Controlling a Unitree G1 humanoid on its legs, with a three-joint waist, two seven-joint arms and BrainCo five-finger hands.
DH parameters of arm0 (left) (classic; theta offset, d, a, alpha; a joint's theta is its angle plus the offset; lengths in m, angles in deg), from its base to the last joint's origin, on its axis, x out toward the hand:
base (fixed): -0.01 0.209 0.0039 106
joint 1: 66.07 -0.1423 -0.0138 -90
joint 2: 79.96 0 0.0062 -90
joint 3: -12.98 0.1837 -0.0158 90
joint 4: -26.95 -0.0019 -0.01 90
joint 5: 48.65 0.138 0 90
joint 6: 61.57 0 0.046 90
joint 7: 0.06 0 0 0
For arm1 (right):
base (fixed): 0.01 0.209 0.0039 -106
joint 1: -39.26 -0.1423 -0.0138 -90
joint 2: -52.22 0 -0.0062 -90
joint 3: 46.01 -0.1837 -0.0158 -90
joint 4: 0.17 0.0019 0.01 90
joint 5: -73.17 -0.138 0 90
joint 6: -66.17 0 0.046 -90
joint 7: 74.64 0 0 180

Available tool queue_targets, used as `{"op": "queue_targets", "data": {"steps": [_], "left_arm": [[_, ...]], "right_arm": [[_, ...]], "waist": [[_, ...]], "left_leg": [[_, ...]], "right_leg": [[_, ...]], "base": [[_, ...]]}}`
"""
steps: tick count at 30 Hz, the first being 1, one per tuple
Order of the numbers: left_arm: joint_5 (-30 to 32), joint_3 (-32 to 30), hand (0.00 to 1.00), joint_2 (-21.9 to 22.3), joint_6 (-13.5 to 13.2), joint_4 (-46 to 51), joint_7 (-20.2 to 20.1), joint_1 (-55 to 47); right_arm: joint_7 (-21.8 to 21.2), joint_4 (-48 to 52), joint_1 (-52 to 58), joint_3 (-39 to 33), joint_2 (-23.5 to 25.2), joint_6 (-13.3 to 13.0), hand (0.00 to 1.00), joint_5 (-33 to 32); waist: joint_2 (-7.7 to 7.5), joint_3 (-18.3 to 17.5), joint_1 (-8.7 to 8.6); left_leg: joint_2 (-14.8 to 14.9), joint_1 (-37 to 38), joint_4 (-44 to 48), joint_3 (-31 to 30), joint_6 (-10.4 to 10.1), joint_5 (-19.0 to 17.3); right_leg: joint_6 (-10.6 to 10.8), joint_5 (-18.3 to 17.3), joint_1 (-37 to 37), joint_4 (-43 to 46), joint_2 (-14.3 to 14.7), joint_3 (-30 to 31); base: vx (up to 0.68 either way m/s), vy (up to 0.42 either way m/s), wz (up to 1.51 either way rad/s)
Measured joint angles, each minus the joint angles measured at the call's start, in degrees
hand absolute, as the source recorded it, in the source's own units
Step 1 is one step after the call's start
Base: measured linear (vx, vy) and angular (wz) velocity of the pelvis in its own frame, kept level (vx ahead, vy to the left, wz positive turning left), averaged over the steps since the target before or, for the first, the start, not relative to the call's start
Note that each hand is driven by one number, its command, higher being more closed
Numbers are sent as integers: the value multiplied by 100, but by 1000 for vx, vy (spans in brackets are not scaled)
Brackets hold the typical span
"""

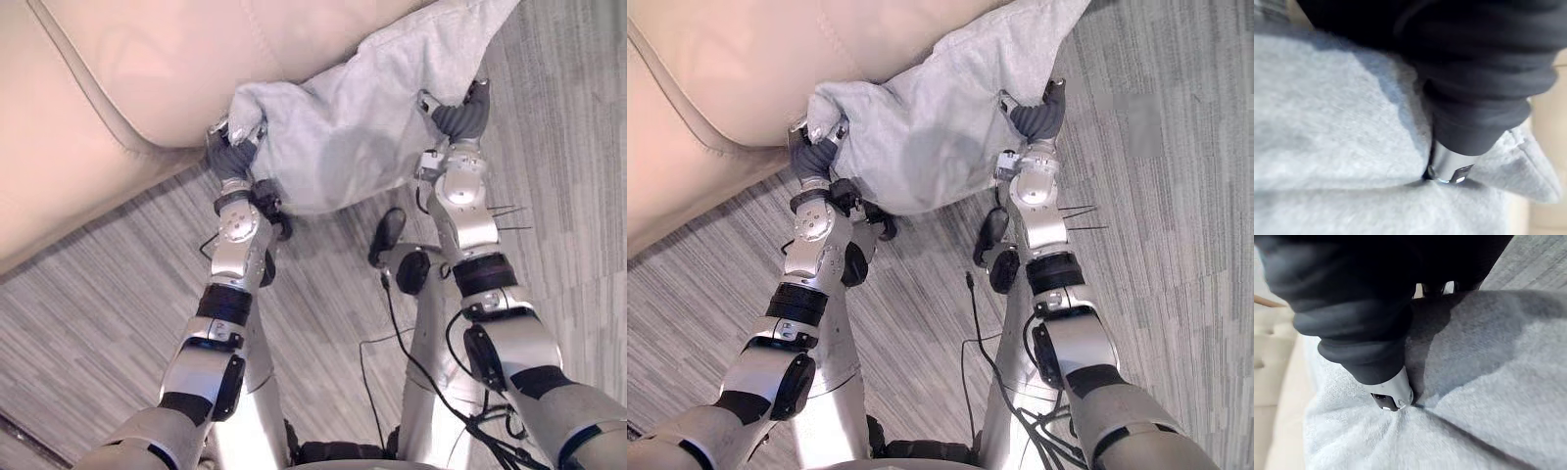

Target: Pick up cushions and gather them together orderly.

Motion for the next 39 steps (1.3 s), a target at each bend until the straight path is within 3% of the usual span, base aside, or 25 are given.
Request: {"op": "queue_targets", "data": {"steps": [3,4,5,11,15,18,21,25,28,30,31,32,34,35,37,38,39], "left_arm": [[56,33,100,40,-153,387,-19,-181],[57,164,100,105,-203,440,-42,-393],[119,287,100,195,-280,538,-124,-785],[162,352,100,281,-533,1156,-168,-2096],[162,378,100,257,-574,1110,-338,-3203],[163,622,100,-23,-584,767,-481,-3572],[164,707,100,-153,-582,762,-631,-3880],[164,652,100,-286,-585,763,-758,-4330],[164,607,100,-283,-565,762,-839,-4649],[166,610,100,-285,-480,725,-907,-4773],[168,612,100,-297,-469,656,-951,-4810],[172,610,100,-317,-449,591,-961,-4823],[179,599,100,-384,-445,584,-961,-4803],[221,601,100,-421,-444,578,-961,-4791],[313,662,100,-459,-443,555,-980,-4778],[378,837,100,-502,-440,413,-1006,-4683],[383,924,100,-495,-419,325,-1021,-4627]], "right_arm": [[-30,560,504,0,201,-136,100,-23],[-51,648,814,12,291,-142,100,-43],[-63,735,1229,96,344,-191,100,-44],[-374,1642,2381,581,380,-380,100,-41],[-767,1601,3211,948,399,-429,100,-29],[-1045,1177,3485,1017,285,-442,100,-29],[-1217,1102,3817,1132,128,-430,100,-29],[-1386,1099,3980,1384,78,-392,100,-30],[-1495,1003,3982,1488,62,-391,100,-22],[-1586,881,4000,1494,15,-377,100,-2],[-1597,880,4028,1534,-31,-355,100,15],[-1647,864,4077,1628,-106,-357,100,19],[-1714,854,4082,1706,-152,-356,100,19],[-1769,828,4114,1720,-215,-356,100,19],[-1811,827,4245,1701,-261,-357,100,19],[-1813,828,4437,1604,-309,-357,100,19],[-1813,825,4529,1540,-330,-355,100,19]], "waist": [[-31,-42,-19],[-39,-249,-23],[-46,-756,-21],[-183,-878,20],[-370,-1340,38],[-381,-1452,31],[-400,-1559,26],[-408,-1664,127],[-401,-1665,159],[-401,-1665,152],[-397,-1660,123],[-286,-1612,86],[-294,-1617,0],[-289,-1613,-9],[-322,-1634,-162],[-448,-1712,-321],[-424,-1710,-353]], "left_leg": [[5,711,-484,35,-133,91],[-14,1031,-703,62,-174,117],[-19,1143,-925,117,-204,134],[-134,3059,-1739,366,-213,227],[-499,4171,-2627,495,-220,282],[-804,4830,-3250,425,-203,480],[-905,5095,-3446,221,-216,514],[-927,5337,-3437,231,-209,466],[-865,5468,-3132,134,-215,71],[-891,5574,-2983,-30,-170,-195],[-899,5683,-3029,-155,-114,-273],[-901,5805,-3142,-290,-103,-281],[-920,5913,-3383,-503,-83,-268],[-955,6039,-3583,-609,-59,-244],[-1145,6133,-3656,-879,-114,-206],[-1416,6162,-3590,-1170,-156,-227],[-1499,6177,-3551,-1321,-203,-258]], "right_leg": [[-44,110,746,-515,89,-147],[-41,112,1090,-750,110,-215],[-25,124,1229,-1018,111,-294],[125,223,3309,-2143,129,-487],[324,339,4442,-3076,38,-559],[409,399,5199,-3613,-31,-779],[425,436,5707,-3961,-27,-1042],[366,557,6003,-4032,12,-991],[364,562,5954,-3379,3,-867],[111,721,5811,-2658,-47,-674],[-179,952,5589,-2056,-89,-501],[-60,614,5261,-1799,1,-277],[-15,439,5046,-2517,328,15],[165,573,4888,-3276,566,242],[453,956,4940,-4248,658,606],[448,1235,4962,-4551,508,904],[394,1482,4993,-4420,453,891]], "base": [[26,-53,1],[111,-56,15],[99,-46,19],[195,-4,15],[223,51,19],[179,14,39],[166,0,49],[93,21,8],[54,22,1],[29,92,23],[40,73,35],[48,30,47],[73,-19,59],[128,-46,57],[192,-113,108],[204,-169,159],[237,-236,158]]}}
